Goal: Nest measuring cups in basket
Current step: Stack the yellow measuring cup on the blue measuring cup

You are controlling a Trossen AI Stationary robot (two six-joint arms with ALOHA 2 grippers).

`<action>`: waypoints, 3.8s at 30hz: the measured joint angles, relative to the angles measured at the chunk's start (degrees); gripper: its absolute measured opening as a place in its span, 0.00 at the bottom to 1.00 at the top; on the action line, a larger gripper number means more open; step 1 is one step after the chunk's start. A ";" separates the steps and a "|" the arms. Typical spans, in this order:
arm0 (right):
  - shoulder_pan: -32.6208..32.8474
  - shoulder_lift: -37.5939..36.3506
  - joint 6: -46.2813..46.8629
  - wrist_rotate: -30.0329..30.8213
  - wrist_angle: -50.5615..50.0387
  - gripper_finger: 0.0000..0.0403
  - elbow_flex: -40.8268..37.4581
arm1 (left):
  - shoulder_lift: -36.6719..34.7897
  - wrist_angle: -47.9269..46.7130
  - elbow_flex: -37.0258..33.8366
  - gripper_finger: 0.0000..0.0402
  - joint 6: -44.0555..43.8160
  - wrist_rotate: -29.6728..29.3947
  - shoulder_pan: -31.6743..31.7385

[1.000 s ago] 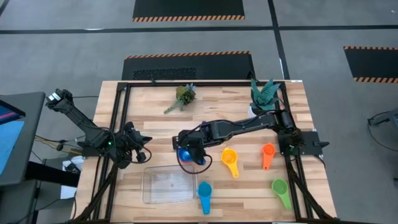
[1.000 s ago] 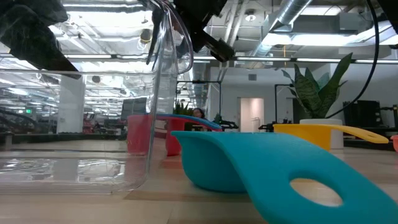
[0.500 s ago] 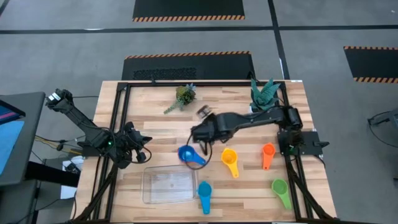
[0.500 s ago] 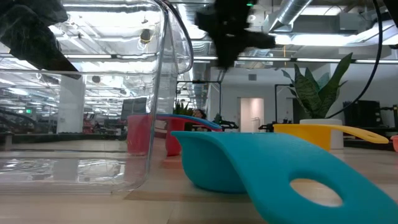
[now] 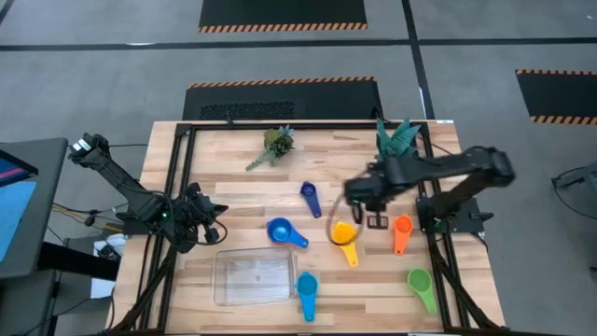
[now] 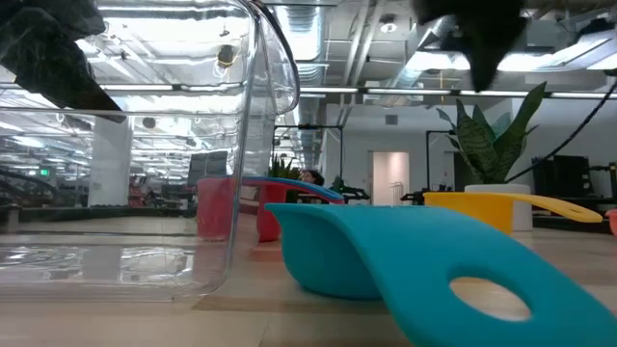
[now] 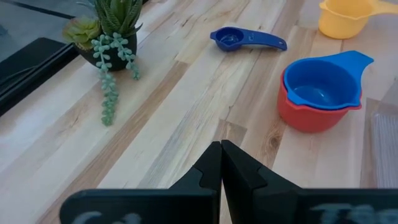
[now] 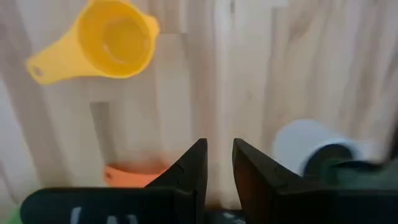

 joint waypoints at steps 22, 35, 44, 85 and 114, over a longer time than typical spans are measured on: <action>6.80 -20.69 8.52 0.61 68.44 0.24 -46.77 | 0.02 9.44 0.00 0.00 4.84 -18.70 1.15; 6.63 -17.13 7.02 3.51 69.52 0.24 -46.75 | 0.02 50.95 0.00 0.00 50.81 8.87 24.44; 6.63 -16.98 7.03 3.57 68.52 0.24 -46.75 | 7.25 57.17 0.00 0.00 48.65 29.34 37.89; 9.50 3.11 16.13 7.11 70.29 0.07 -39.12 | 24.78 53.33 12.22 0.00 54.62 35.71 39.43; -7.07 15.99 -30.58 -9.31 65.55 0.02 -3.36 | 1.89 2.45 9.50 0.00 30.22 20.19 21.85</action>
